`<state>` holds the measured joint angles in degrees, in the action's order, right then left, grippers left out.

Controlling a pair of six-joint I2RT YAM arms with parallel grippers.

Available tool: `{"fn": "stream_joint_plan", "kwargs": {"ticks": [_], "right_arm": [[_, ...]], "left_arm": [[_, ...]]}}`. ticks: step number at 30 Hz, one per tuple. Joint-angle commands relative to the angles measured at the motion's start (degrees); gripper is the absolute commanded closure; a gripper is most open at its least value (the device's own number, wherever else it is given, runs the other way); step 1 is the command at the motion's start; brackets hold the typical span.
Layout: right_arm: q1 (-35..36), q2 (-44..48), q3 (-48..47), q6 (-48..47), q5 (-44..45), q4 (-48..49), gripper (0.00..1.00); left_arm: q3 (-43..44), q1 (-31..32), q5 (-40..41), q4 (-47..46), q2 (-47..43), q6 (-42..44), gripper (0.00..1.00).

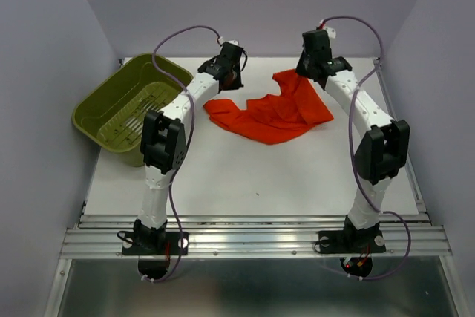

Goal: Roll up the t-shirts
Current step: Flatten out the T-shirt at the center of the board.

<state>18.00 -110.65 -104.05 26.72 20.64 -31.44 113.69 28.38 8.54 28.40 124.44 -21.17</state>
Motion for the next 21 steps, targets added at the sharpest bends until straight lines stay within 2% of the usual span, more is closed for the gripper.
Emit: {"fn": "stream_joint_plan", "kwargs": {"ticks": [1, 4, 6, 9, 12, 13, 14, 15, 16, 17, 18, 21], "right_arm": [[-1.56, 7.72, -7.21, -1.06, 2.56, 2.70, 0.99], [-1.56, 13.86, -6.34, -1.85, 2.38, 4.80, 0.99], [-1.56, 21.13, -1.44, -2.72, 2.29, 7.96, 0.99], [-1.56, 30.03, 9.97, -4.57, 5.36, 11.13, 0.99], [-1.56, 46.07, 24.56, -5.10, 10.98, 11.67, 0.95], [-1.56, 49.53, 28.60, -4.93, 12.74, 11.49, 0.89], [-1.56, 52.79, 36.30, -4.23, 15.71, 10.97, 0.57], [-1.56, 55.95, 39.94, -1.96, 17.57, 10.09, 0.34], [-1.56, 61.12, 43.02, -0.11, 18.89, 8.78, 0.20], [-1.56, 63.17, 45.40, 2.17, 20.73, 5.02, 0.12], [-1.56, 64.49, 48.39, 6.37, 22.67, 3.16, 0.08], [-1.56, 64.96, 50.26, 9.84, 23.48, -0.29, 0.06]], "left_arm": [[11.80, -1.22, -0.27, 2.18, -4.82, 3.06, 1.00], [15.95, -2.10, -0.97, 2.97, -6.92, 3.59, 1.00], [15.60, -2.19, -1.15, 2.62, -8.94, 3.77, 1.00], [10.69, -2.28, -1.50, 1.13, -14.48, 4.03, 1.00], [-0.35, -2.28, -3.16, -3.07, -22.63, 3.33, 1.00], [-2.75, -2.19, -3.61, -3.96, -24.23, 2.89, 1.00], [-4.77, -2.28, -5.18, -4.67, -25.38, 2.54, 1.00], [-8.88, -2.19, -5.80, -5.98, -27.48, 2.19, 1.00], [-10.66, -2.10, -6.68, -6.51, -28.11, 2.10, 1.00], [-12.16, -1.75, -7.39, -6.78, -28.55, 2.10, 0.98], [-13.39, -1.05, -8.18, -6.87, -28.29, 2.18, 0.89], [-14.90, 0.79, -10.36, -6.35, -26.28, 2.27, 0.78]]}}
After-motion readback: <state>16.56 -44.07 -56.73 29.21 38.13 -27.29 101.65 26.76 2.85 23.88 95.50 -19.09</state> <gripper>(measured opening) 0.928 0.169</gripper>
